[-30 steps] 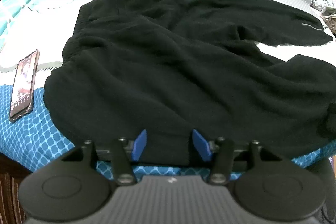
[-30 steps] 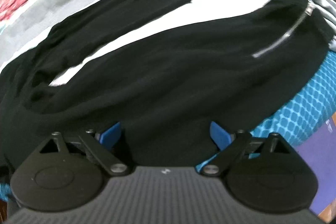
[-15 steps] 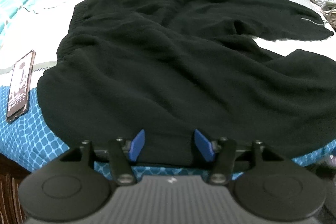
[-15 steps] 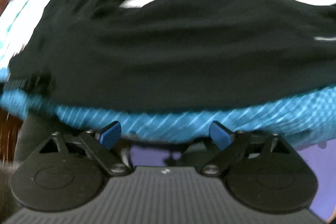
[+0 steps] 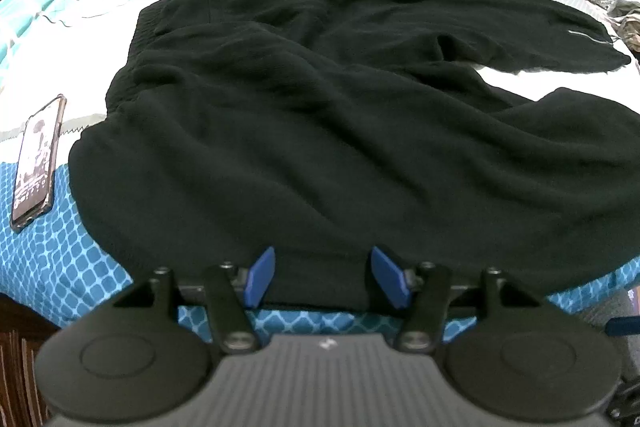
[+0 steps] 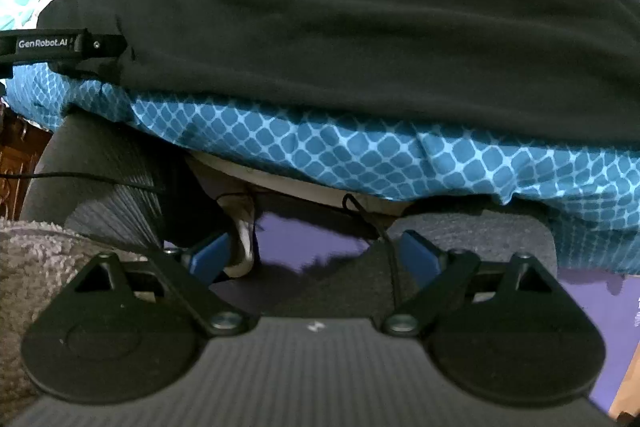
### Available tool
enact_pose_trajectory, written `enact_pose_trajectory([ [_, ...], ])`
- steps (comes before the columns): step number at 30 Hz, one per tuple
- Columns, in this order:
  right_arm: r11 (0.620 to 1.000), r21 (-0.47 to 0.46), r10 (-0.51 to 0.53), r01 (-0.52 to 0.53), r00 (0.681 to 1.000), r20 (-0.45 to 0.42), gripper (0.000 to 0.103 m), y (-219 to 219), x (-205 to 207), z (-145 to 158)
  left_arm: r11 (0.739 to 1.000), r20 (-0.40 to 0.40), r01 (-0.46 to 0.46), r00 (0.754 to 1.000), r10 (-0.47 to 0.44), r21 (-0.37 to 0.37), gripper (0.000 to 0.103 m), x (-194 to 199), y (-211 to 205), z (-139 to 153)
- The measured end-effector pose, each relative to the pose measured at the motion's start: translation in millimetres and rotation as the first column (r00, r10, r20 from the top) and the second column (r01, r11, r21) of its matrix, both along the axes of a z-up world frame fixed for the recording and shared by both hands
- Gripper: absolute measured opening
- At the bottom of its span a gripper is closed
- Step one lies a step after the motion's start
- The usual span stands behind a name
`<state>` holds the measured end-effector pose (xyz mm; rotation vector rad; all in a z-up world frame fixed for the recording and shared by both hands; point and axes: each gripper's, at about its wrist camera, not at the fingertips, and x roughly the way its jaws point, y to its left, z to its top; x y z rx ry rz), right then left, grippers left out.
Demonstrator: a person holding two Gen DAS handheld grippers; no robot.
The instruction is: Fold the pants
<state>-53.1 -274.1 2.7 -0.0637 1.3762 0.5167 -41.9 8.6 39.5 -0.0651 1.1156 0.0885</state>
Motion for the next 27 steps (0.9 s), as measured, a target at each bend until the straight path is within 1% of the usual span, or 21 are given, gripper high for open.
enact_pose_trajectory([
  [4, 0.999, -0.022, 0.023, -0.023, 1.000, -0.007, 0.093, 9, -2, -7, 1.000, 0.001, -0.001, 1.000, 0.001, -0.011, 0.055, 0, 2, -1],
  [10, 0.993, -0.070, 0.100, -0.099, 0.995, 0.005, 0.093, 26, -8, -10, 1.000, 0.009, 0.005, 1.000, -0.004, -0.022, 0.056, -5, 6, -4],
  [12, 0.991, -0.082, 0.108, -0.108, 0.994, 0.004, 0.093, 28, -9, -11, 1.000, 0.013, 0.003, 1.000, -0.003, -0.031, 0.056, -7, 8, -4],
  [19, 0.986, -0.135, 0.098, -0.098, 0.995, -0.013, 0.093, 29, -12, -21, 0.998, 0.019, -0.002, 1.000, 0.003, -0.058, 0.056, -10, 14, -7],
  [24, 0.985, -0.163, 0.048, -0.052, 0.999, -0.026, 0.093, 17, -14, -27, 0.998, 0.023, 0.004, 1.000, -0.002, -0.067, 0.056, -10, 19, -8],
  [27, 0.983, -0.178, 0.038, -0.038, 0.999, -0.002, 0.093, 15, -19, -28, 0.998, 0.022, 0.004, 1.000, -0.002, -0.067, 0.057, -9, 19, -9],
])
